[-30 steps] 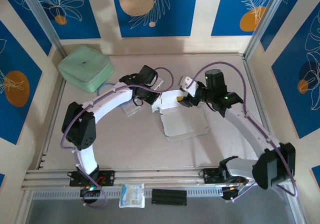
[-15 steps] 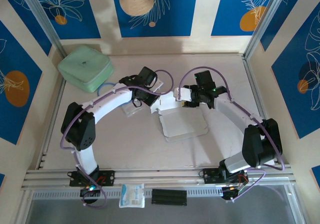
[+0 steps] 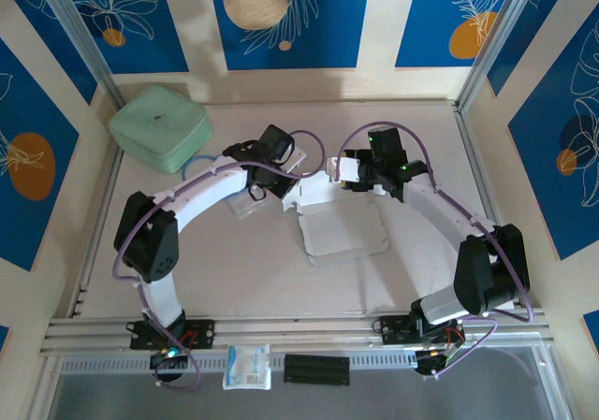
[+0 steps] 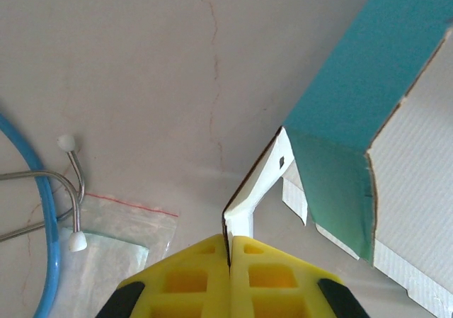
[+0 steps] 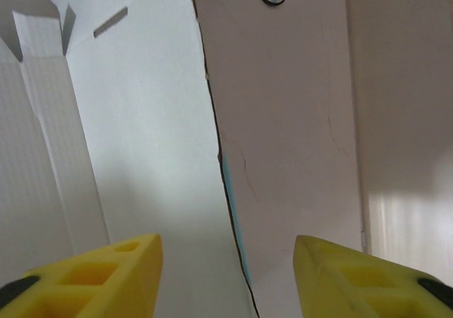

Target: Fold the paper box

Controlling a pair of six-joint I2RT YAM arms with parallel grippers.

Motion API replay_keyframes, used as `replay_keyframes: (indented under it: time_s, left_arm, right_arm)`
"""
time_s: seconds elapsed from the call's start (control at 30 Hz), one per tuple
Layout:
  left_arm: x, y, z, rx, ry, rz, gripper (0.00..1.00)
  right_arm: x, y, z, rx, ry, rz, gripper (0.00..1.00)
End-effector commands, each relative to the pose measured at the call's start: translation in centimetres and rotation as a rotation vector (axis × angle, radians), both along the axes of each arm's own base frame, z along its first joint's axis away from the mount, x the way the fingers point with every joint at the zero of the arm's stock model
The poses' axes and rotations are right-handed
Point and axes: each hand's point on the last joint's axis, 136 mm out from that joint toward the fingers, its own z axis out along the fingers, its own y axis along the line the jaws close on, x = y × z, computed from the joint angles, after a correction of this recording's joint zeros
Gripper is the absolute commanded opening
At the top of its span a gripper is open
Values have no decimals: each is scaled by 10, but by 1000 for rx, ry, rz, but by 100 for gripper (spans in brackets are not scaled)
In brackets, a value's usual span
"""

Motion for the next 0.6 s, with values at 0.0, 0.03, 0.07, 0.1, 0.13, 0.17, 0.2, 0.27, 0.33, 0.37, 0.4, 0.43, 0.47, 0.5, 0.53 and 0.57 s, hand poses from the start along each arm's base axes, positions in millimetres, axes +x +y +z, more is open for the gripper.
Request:
replay_keyframes:
  time_s: [0.0,0.03,0.07,0.1,0.13,0.17,0.2,0.27,0.33,0.37,0.4,0.43,0.47,0.5,0.53,0.57]
  left_arm:
    - [-6,2,12,-4,-22,-19,0]
    - [-5,2,12,-4,-23,-18,0]
    - [-5,2,12,-3,-23,-17,0]
    - [-5,3,12,-1,-22,-16,0]
    - [-5,3,12,-1,-22,-16,0]
    - [-5,3,11,0,-22,-15,0]
    - [-4,3,12,-2,-23,-13,0]
    - [-3,3,12,-6,-22,3,0]
    - [-2,1,14,-28,-7,39,0]
    - [-2,-1,15,-45,7,62,0]
    - [-2,-4,17,-71,21,79,0]
    - [-2,-7,19,-95,32,91,0]
    - [-2,-10,22,-124,45,118,0]
    - [-2,-13,24,-151,57,143,0]
    - [-1,-14,27,-176,67,169,0]
    - [0,-16,30,-201,81,206,0]
  right_arm:
    - [11,0,-5,-30,1,10,45]
    - [14,-1,-7,-36,2,6,41]
    - [15,-1,-9,-38,7,3,39]
    - [17,-1,-11,-39,9,-2,35]
    - [18,0,-11,-36,10,-8,31]
    - [19,0,-11,-33,13,-14,28]
    - [20,0,-11,-36,9,-18,25]
    - [21,1,-12,-47,-8,-25,22]
    - [24,2,-11,-65,-45,-33,19]
    - [26,3,-11,-77,-73,-42,17]
    - [29,4,-9,-89,-99,-53,15]
    - [31,3,-8,-105,-120,-67,13]
    - [34,3,-7,-123,-145,-82,12]
    - [38,5,-5,-141,-188,-94,12]
    - [41,7,-2,-155,-230,-100,12]
    - [44,10,0,-162,-271,-106,12]
